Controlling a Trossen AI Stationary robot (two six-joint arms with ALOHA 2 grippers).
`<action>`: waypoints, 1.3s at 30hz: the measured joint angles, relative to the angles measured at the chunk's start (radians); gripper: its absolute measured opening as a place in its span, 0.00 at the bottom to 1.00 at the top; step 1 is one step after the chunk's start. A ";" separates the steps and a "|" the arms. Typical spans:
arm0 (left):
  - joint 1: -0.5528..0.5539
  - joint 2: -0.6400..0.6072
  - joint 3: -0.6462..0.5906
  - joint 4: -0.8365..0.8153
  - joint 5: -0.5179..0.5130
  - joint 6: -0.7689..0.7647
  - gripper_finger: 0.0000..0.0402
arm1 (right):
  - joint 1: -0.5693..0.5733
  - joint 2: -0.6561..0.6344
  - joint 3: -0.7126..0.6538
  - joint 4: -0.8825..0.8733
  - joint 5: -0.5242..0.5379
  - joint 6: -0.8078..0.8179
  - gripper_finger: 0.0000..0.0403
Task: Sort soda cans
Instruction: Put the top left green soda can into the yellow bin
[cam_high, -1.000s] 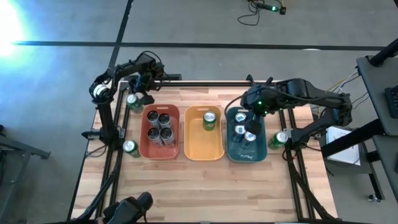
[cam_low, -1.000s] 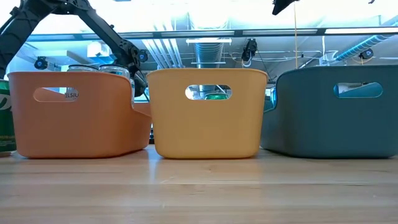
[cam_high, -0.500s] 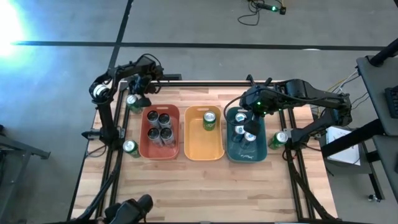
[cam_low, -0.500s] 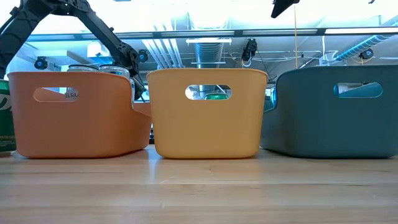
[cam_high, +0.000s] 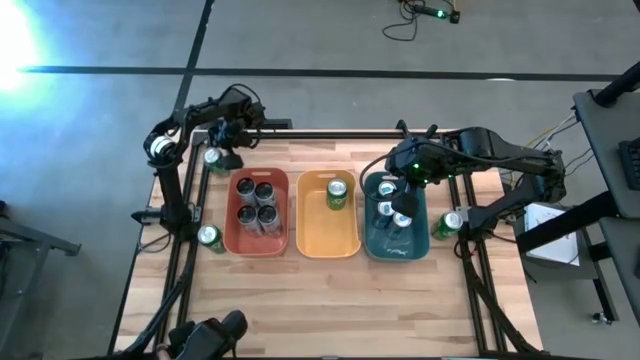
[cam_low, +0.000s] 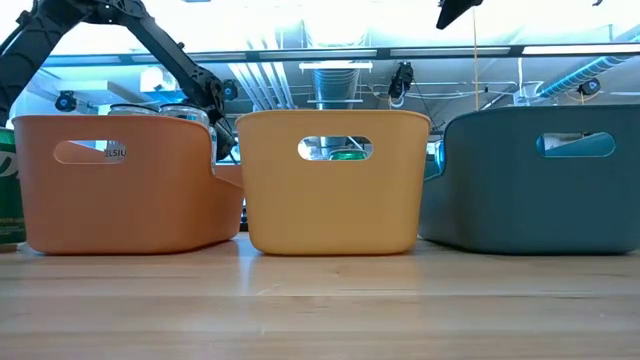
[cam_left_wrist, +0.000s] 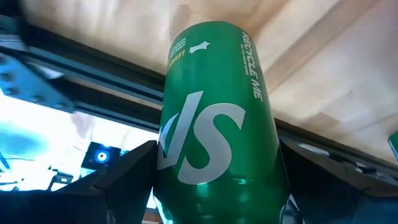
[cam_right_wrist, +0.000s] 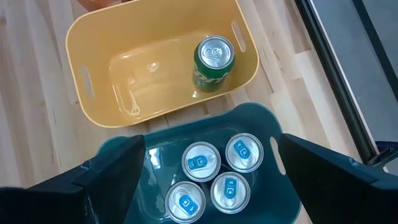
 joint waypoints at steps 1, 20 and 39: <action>0.000 -0.001 0.012 -0.001 -0.002 -0.001 0.77 | 0.000 0.000 0.000 0.000 0.000 -0.002 0.90; -0.018 0.066 0.120 0.017 0.021 -0.037 0.77 | 0.000 0.000 0.000 0.000 0.000 -0.034 0.90; -0.006 0.036 0.119 0.001 0.051 -0.124 0.84 | 0.000 0.000 0.000 0.002 0.000 -0.036 0.90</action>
